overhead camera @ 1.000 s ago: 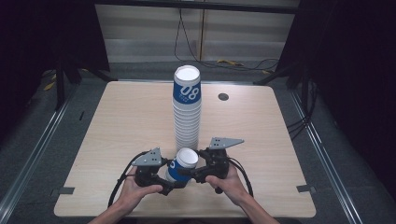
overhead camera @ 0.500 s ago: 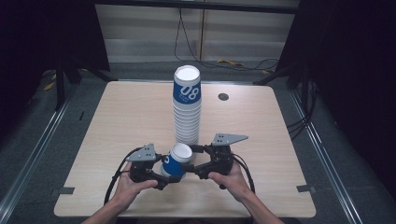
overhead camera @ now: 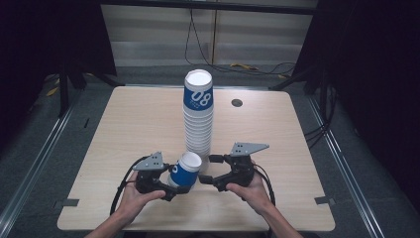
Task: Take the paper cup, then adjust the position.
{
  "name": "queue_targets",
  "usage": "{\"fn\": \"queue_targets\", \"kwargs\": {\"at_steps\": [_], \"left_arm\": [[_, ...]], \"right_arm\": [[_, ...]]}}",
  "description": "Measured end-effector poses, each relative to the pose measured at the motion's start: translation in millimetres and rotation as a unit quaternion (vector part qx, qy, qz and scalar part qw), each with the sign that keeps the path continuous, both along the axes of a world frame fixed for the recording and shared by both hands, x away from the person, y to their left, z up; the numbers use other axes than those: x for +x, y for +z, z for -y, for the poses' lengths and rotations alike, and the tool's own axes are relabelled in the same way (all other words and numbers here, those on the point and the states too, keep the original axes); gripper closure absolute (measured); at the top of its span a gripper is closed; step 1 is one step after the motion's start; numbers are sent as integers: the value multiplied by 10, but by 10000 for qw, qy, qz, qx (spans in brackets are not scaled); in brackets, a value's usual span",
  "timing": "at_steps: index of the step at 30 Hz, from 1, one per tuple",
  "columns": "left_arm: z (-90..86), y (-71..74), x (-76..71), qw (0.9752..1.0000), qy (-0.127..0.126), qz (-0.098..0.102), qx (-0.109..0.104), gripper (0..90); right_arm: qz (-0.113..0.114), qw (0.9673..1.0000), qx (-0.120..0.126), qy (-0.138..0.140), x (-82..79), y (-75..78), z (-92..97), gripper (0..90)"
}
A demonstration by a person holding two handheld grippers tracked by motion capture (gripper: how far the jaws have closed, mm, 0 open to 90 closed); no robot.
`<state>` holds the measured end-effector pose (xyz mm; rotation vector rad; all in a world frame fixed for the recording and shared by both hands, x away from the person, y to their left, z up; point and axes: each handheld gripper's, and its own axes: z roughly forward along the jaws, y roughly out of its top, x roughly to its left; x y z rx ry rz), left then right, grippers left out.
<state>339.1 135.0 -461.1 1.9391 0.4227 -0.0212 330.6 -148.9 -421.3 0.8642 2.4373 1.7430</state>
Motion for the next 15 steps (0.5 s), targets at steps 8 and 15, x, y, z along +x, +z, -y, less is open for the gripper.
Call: {"fn": "queue_targets", "kwargs": {"at_steps": [8,15], "left_arm": [[-4,0,15,9999,-15,1,109,210],[-28,50,20,9995,-46,-2,315,211]], "right_arm": [[106,9983,-568,-92,-15,14,28,152],[110,9963,-846,110,-26,28,7,152]]}}
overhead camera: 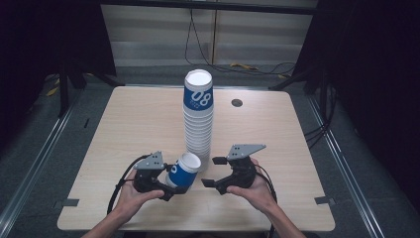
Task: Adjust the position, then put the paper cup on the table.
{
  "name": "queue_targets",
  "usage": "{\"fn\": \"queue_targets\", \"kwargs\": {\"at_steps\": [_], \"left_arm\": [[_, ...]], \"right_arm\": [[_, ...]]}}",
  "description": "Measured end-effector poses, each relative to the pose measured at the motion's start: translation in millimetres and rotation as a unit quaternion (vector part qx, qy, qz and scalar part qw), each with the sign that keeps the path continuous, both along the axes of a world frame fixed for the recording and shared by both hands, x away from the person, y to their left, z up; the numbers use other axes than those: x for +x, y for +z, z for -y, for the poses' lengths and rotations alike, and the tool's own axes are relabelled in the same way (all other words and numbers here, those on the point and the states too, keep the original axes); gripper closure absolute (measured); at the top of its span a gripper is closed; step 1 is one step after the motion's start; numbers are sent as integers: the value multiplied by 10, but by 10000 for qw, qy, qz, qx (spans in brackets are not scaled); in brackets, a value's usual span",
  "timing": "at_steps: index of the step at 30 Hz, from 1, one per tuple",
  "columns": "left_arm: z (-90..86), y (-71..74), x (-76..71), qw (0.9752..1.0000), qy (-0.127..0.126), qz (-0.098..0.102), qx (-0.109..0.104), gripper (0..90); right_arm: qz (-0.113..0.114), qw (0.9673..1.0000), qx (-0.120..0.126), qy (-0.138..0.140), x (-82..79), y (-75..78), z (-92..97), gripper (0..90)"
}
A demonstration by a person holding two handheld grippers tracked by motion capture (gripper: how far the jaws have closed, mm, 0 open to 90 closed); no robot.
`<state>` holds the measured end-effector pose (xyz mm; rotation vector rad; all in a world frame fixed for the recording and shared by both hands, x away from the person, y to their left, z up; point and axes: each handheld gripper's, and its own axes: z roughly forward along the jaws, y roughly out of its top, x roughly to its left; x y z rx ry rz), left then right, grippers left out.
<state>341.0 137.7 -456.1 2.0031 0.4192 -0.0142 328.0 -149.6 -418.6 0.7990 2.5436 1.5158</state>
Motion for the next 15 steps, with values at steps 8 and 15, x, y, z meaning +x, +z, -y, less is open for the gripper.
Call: {"fn": "queue_targets", "kwargs": {"at_steps": [8,15], "left_arm": [[7,3,-7,9997,-78,-84,222,212],[60,15,-6,9984,-127,-102,537,216]], "right_arm": [[-135,9995,-240,143,10,-19,-11,143],[-207,9982,-479,312,33,4,-29,188]]}}
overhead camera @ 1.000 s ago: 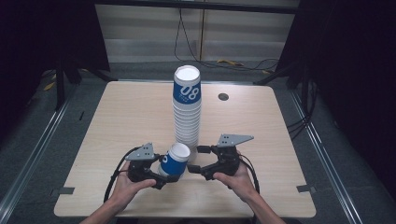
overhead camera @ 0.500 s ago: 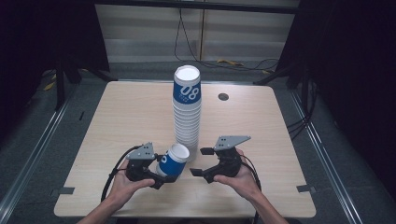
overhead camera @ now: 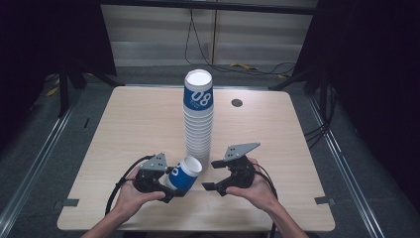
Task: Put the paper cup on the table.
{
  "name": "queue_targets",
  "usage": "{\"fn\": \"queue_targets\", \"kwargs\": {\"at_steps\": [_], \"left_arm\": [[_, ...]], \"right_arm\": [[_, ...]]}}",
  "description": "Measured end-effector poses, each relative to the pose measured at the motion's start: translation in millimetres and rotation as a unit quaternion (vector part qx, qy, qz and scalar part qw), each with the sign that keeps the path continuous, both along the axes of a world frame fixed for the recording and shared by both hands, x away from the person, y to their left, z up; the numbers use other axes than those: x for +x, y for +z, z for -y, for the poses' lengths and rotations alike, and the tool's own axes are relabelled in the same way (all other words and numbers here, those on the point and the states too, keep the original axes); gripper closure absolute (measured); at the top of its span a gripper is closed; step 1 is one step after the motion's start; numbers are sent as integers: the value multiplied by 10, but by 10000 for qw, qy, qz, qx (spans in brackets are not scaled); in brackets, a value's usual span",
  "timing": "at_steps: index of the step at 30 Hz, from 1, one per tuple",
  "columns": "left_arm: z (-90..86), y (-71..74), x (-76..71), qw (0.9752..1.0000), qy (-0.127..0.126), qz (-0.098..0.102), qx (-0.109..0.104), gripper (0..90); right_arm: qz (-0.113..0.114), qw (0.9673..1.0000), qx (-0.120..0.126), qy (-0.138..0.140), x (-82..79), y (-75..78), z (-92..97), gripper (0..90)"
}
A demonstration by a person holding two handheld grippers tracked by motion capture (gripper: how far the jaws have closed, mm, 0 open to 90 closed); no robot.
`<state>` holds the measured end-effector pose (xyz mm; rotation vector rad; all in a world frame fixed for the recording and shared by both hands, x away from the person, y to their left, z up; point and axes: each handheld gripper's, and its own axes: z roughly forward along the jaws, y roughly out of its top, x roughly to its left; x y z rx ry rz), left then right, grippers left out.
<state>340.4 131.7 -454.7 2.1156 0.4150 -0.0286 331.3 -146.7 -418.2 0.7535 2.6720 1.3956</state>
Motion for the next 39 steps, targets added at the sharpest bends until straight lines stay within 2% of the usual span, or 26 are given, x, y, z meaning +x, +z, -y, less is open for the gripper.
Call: {"fn": "queue_targets", "kwargs": {"at_steps": [2,3,6,8,12,15,18,20,21,22,23,26,30,32,37,38,39], "left_arm": [[16,7,0,9999,-38,7,95,216],[24,6,1,9999,-42,18,112,218],[49,-5,13,9996,-120,7,256,218],[66,-13,17,9993,-78,13,365,218],[67,-33,9,9982,-160,12,573,219],[72,-40,2,9978,-253,-28,619,219],[87,-57,-11,9966,-357,-71,746,219],[108,-62,-34,9961,-354,-58,804,219],[109,-47,-38,9951,-406,-60,901,219],[120,-48,-50,9956,-393,-58,843,219],[123,-31,-53,9945,-447,-32,951,219],[168,-14,-79,9940,-381,107,1022,219],[210,34,-79,9917,-492,204,1168,219],[225,48,-87,9888,-545,318,1350,219],[246,33,-77,9857,-637,210,1543,217],[245,40,-68,9843,-663,217,1621,217],[250,37,-61,9843,-660,241,1619,217]], "right_arm": [[7,10000,-48,56,9,17,-3,188],[54,9998,-165,103,8,38,-6,190],[19,9998,-165,125,17,38,-5,190],[-17,9996,-241,141,25,21,-17,194],[-62,9989,-390,271,26,-10,-67,201],[-62,9979,-530,365,11,-31,-102,198],[-116,9962,-685,527,-4,-50,-132,217],[-80,9938,-895,655,-8,-66,-154,220],[-77,9929,-976,675,-17,-68,-163,218],[-111,9922,-997,734,-26,-75,-168,217],[-111,9922,-997,734,-26,-75,-168,217],[-142,9904,-1120,795,-47,-73,-173,213],[-162,9884,-1215,898,-63,-89,-184,191],[-129,9876,-1279,900,-62,-97,-191,177],[-79,9856,-1398,949,-40,-124,-218,195],[-100,9850,-1445,936,-43,-124,-225,197],[-107,9843,-1487,942,-43,-126,-235,198]]}}
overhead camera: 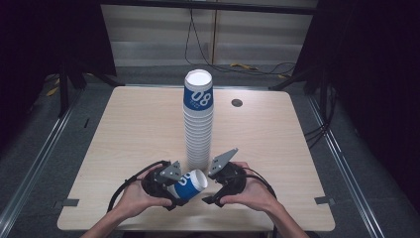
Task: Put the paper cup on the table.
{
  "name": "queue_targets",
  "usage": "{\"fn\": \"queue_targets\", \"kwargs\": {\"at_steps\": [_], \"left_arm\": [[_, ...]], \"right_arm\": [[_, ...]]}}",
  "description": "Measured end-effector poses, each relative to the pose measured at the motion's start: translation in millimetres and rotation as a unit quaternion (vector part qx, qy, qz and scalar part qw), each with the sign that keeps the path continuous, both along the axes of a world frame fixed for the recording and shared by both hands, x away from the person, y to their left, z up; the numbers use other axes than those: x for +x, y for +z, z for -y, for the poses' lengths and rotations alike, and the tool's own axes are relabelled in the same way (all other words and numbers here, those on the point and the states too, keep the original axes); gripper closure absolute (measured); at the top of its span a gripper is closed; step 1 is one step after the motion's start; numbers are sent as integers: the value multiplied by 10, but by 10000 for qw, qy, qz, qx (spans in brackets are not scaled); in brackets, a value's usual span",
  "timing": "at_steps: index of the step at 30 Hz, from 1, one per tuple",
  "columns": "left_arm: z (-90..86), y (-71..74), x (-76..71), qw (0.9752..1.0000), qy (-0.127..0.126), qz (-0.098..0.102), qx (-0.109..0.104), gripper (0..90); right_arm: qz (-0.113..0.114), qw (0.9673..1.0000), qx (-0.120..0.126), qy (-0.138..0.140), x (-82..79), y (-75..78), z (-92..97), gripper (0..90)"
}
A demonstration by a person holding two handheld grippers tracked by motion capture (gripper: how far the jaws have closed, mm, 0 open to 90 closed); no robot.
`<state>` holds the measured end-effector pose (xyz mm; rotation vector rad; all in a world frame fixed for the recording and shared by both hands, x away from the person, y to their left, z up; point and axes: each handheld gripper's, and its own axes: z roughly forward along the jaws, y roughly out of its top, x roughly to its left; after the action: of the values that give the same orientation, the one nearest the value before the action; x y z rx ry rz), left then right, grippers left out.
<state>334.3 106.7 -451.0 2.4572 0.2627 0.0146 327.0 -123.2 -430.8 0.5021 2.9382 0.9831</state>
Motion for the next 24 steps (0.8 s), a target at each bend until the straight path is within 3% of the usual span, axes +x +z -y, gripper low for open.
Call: {"fn": "queue_targets", "kwargs": {"at_steps": [2,7,12,15,17,22,24], "left_arm": [[9,4,12,10000,-2,5,-50,217],[47,16,19,9999,-47,30,148,217],[106,26,22,9999,-25,106,68,218],[152,23,10,9995,-99,161,251,218],[177,31,3,9994,-153,195,225,219],[227,57,-13,9982,-325,287,415,219],[242,63,-17,9980,-388,242,435,218]], "right_arm": [[-10,10000,-7,-16,3,5,-24,198],[25,9999,-108,-14,16,16,-39,204],[91,9994,-309,96,25,9,-53,222],[152,9991,-360,156,22,41,-53,251],[131,9991,-377,140,25,61,-43,251],[63,9989,-412,202,39,72,-46,249],[83,9987,-433,249,39,80,-66,239]]}}
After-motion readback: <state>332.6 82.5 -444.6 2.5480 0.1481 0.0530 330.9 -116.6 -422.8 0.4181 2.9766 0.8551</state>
